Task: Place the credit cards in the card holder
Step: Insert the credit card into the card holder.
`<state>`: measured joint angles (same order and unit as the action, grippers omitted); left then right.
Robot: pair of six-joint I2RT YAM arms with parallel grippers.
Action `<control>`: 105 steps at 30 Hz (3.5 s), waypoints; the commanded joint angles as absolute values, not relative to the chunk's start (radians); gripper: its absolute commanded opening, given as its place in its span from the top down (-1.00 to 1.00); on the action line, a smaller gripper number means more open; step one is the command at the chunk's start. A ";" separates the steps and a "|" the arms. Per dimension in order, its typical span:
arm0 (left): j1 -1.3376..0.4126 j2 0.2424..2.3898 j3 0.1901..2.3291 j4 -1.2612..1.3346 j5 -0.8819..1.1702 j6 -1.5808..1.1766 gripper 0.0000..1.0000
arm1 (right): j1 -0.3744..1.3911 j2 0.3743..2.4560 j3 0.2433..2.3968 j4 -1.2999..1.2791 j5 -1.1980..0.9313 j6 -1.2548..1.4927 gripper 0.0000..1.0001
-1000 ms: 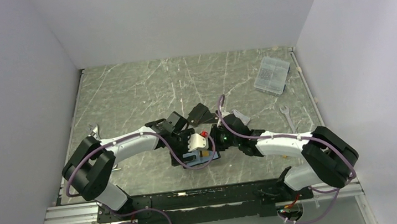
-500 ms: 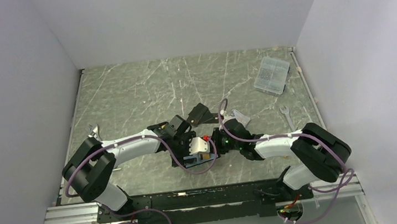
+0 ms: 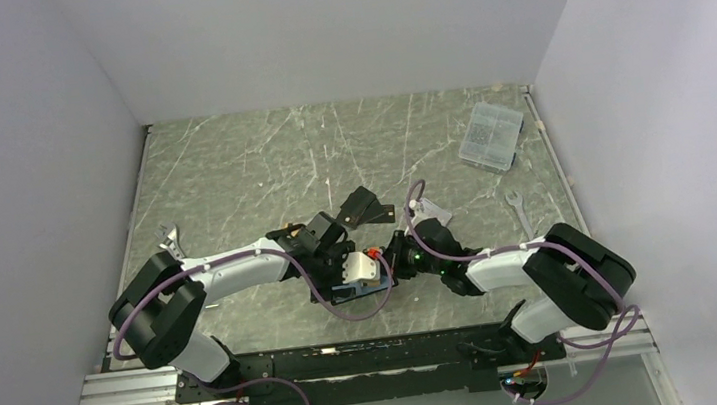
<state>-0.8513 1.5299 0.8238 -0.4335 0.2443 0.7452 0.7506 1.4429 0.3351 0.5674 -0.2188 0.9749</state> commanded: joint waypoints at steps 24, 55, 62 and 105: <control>-0.854 1.546 0.837 -0.433 0.198 0.747 -0.31 | 0.747 1.534 0.282 0.809 -0.275 1.035 1.00; -0.854 1.569 0.843 -0.442 0.189 0.755 -0.19 | 0.704 1.683 0.415 0.525 -0.400 0.889 1.00; -0.855 1.568 0.841 -0.439 0.188 0.756 -0.18 | 0.676 1.680 0.441 0.419 -0.421 0.830 1.00; -0.855 1.567 0.840 -0.447 0.186 0.751 -0.07 | 0.643 1.670 0.554 0.133 -0.380 0.754 1.00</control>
<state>-0.8589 1.5421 0.8360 -0.4618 0.2390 0.7380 0.6392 1.7039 0.6094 0.3038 -0.5678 0.7815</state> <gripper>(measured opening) 0.548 0.008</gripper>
